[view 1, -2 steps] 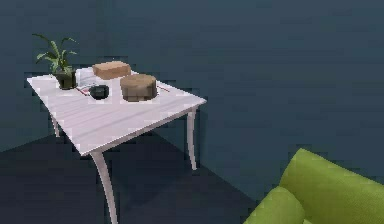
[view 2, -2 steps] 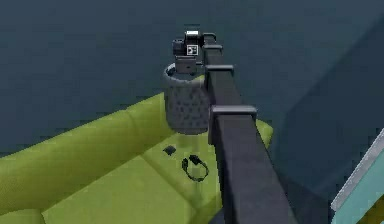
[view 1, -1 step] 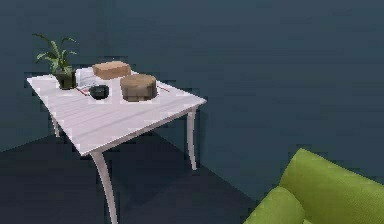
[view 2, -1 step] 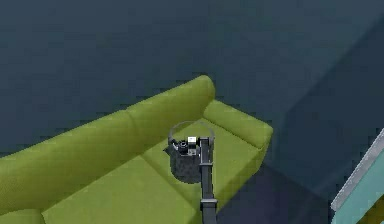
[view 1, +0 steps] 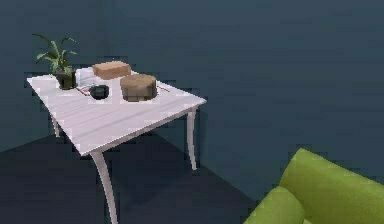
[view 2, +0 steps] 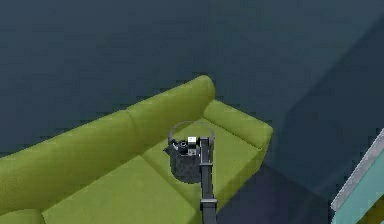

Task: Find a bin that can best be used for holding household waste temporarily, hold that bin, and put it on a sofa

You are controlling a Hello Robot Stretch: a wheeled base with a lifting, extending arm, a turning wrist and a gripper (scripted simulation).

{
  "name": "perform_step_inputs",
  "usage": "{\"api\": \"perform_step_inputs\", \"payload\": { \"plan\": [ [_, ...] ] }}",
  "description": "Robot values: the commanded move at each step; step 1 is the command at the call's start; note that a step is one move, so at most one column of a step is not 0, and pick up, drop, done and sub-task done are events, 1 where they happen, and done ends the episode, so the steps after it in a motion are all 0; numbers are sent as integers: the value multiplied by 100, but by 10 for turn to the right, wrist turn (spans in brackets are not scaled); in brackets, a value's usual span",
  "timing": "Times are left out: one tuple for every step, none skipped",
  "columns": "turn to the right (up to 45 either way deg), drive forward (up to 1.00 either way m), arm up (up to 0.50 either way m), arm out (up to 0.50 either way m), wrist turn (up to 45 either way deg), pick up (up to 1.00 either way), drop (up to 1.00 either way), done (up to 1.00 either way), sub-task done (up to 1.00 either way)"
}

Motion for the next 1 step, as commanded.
{"api": "perform_step_inputs", "payload": {
  "plan": [
    [0, 0, 0, 0, 0, 0, 100, 0, 0]
  ]
}}
